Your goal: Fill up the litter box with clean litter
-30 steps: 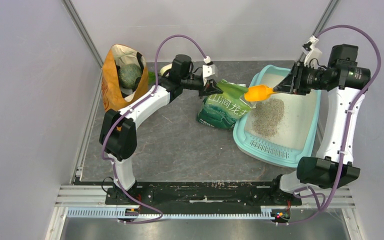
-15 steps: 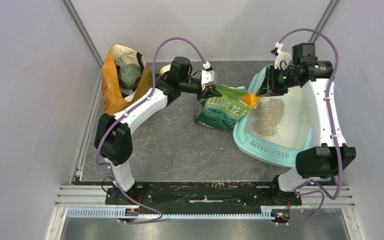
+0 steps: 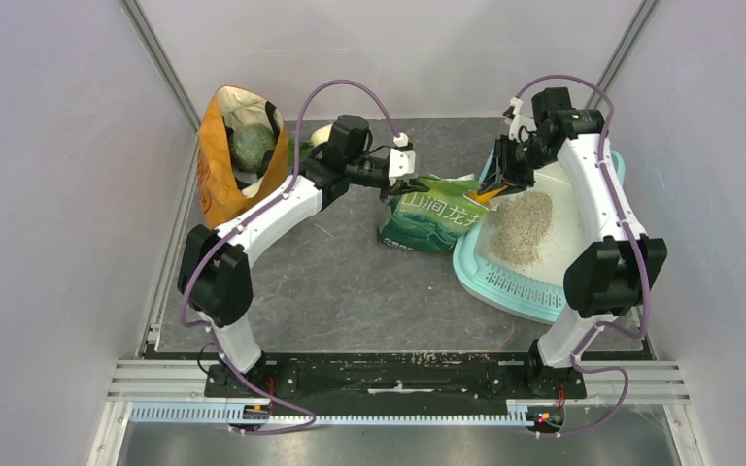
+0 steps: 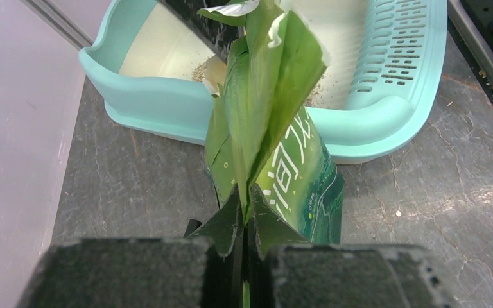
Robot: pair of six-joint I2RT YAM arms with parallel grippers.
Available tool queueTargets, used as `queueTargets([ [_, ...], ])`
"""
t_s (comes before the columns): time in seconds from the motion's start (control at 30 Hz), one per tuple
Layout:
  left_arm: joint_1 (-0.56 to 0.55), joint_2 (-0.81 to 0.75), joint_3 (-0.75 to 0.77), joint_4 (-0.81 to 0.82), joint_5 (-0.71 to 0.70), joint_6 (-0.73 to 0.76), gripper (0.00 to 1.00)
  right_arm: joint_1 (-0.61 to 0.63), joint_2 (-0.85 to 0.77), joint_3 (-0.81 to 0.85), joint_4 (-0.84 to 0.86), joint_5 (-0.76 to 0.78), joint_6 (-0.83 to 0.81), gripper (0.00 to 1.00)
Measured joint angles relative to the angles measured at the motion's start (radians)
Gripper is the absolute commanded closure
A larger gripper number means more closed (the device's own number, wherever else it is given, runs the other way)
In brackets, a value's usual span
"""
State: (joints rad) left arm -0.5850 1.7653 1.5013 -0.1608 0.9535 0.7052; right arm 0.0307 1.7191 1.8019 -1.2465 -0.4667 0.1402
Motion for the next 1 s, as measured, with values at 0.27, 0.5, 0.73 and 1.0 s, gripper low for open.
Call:
queueTargets([
  [0.27,-0.009,-0.01,-0.004,-0.017,0.0,0.047,0.98,0.042,0.064,0.0,0.006,-0.004,0.032,1.0],
  [0.5,-0.018,-0.024,-0.021,-0.019,-0.01,0.076,0.98,0.127,0.072,-0.047,0.079,0.06,0.05,1.0],
  [0.73,-0.012,-0.025,-0.032,-0.025,-0.021,0.079,0.98,0.175,0.065,-0.169,0.206,0.047,0.069,1.0],
  [1.0,-0.014,-0.025,-0.042,-0.02,-0.029,0.078,0.98,0.145,-0.001,-0.377,0.422,-0.121,0.099,1.0],
])
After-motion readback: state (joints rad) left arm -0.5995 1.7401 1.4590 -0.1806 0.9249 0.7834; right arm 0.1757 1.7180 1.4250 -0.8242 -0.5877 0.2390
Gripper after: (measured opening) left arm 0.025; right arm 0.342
